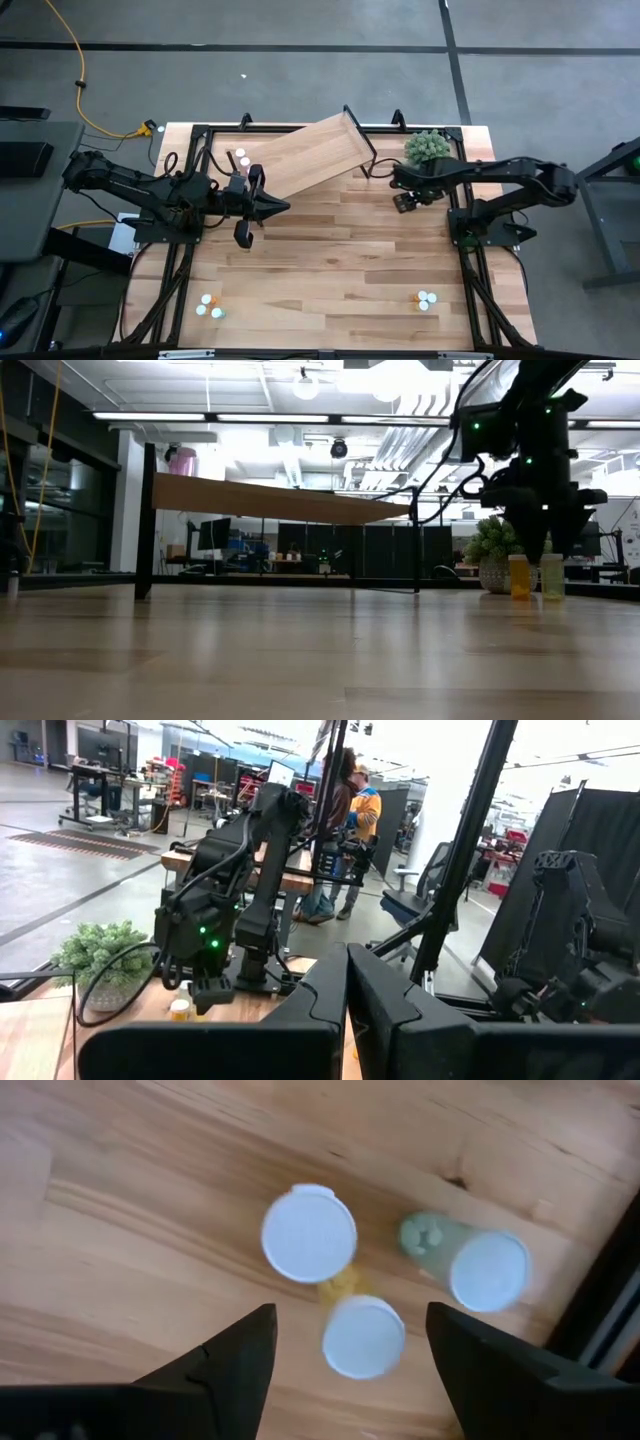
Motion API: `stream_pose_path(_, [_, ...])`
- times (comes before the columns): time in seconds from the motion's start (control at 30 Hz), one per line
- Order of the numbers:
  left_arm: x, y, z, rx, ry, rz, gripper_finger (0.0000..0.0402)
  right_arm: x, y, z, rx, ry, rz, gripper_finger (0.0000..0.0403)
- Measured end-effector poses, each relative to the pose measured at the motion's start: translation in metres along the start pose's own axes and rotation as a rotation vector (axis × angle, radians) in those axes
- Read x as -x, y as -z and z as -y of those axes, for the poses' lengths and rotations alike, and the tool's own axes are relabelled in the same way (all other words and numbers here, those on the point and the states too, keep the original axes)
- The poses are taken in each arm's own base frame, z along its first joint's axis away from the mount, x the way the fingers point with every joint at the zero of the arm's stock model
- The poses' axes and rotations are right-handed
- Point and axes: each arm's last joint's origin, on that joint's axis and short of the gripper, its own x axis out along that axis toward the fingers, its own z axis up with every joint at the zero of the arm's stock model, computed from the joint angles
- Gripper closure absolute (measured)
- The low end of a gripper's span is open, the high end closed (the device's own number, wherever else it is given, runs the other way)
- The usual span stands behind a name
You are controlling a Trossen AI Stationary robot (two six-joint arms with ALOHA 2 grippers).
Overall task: Pick and place medicine bottles onto shelf by color
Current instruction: Put the top right yellow pill bottle on the shelf
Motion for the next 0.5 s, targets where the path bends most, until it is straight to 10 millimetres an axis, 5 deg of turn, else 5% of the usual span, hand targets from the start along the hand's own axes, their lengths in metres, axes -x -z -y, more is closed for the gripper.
stream_pose_path(0.5, [0.0, 0.0, 0.0, 0.0, 0.0, 0.0, 0.0401, -0.0029, -0.0009, -0.0014, 0.012, 0.012, -0.008, 0.0252])
